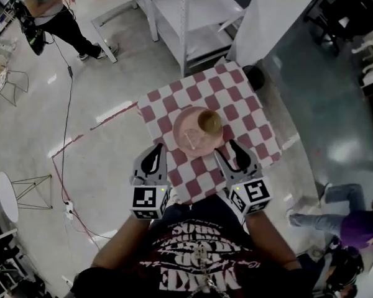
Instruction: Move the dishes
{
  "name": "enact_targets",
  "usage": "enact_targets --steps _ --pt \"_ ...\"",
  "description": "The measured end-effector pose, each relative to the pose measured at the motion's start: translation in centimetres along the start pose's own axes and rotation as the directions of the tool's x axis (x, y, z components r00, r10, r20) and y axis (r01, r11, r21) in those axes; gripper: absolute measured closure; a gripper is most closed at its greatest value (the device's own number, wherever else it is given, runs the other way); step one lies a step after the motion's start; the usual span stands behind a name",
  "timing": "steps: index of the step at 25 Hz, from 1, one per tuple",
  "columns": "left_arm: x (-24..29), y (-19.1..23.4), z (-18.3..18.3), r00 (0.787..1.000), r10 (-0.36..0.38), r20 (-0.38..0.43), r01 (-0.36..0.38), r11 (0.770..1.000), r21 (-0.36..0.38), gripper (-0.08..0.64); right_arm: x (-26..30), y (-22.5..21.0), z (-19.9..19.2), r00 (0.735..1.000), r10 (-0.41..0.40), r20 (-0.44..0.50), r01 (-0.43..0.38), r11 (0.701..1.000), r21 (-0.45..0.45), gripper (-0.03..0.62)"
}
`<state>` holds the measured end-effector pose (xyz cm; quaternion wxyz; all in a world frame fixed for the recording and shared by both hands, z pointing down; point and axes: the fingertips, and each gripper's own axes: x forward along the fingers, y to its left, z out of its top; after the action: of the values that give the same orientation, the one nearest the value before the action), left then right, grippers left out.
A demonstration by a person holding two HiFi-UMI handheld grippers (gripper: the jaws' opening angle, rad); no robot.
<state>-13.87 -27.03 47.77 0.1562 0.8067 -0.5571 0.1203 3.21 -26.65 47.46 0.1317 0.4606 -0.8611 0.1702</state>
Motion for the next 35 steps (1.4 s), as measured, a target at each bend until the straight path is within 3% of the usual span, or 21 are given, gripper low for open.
enact_targets --steps 8,15,19,25,27,28,29,31,35 --pt "7.7 -0.8 -4.3 0.996 0.015 -0.090 -0.017 1.000 -0.019 0.535 5.3 -6.1 -5.0 0.992 0.008 -0.129 -0.004 1.000 0.030 0.356" --pt "11.9 -0.2 -9.4 0.971 0.040 -0.235 -0.064 0.993 -0.096 0.535 11.2 -11.4 -12.1 0.956 -0.023 -0.291 0.039 0.998 0.049 0.351" --pt "12.3 -0.1 -12.3 0.940 0.045 -0.338 -0.087 0.990 -0.110 0.535 14.5 -14.5 -17.2 0.901 -0.065 -0.430 0.107 0.992 0.073 0.351" --pt "12.4 -0.3 -15.4 0.899 0.049 -0.435 -0.109 0.988 -0.113 0.535 17.3 -17.4 -25.3 0.736 -0.102 -0.669 0.244 0.962 0.121 0.353" --pt "12.4 -0.6 -16.1 0.887 0.040 -0.461 -0.105 0.988 -0.115 0.535 17.8 -17.6 -26.6 0.703 -0.115 -0.702 0.266 0.958 0.110 0.358" --pt "12.5 -0.7 -16.3 0.883 0.034 -0.468 -0.101 0.988 -0.118 0.535 18.1 -17.5 -26.8 0.697 -0.116 -0.708 0.262 0.960 0.100 0.403" --pt "12.6 -0.8 -16.4 0.881 0.027 -0.472 -0.097 0.988 -0.123 0.535 18.3 -17.5 -26.9 0.693 -0.115 -0.712 0.251 0.964 0.088 0.532" --pt "12.7 -1.2 -16.6 0.877 0.015 -0.480 -0.090 0.987 -0.134 0.535 18.4 -17.6 -26.8 0.689 -0.110 -0.716 0.227 0.971 0.070 0.539" --pt "12.7 -2.1 -16.5 0.872 -0.004 -0.490 -0.070 0.989 -0.132 0.535 17.7 -18.2 -24.8 0.712 -0.097 -0.695 0.222 0.971 0.092 0.554"
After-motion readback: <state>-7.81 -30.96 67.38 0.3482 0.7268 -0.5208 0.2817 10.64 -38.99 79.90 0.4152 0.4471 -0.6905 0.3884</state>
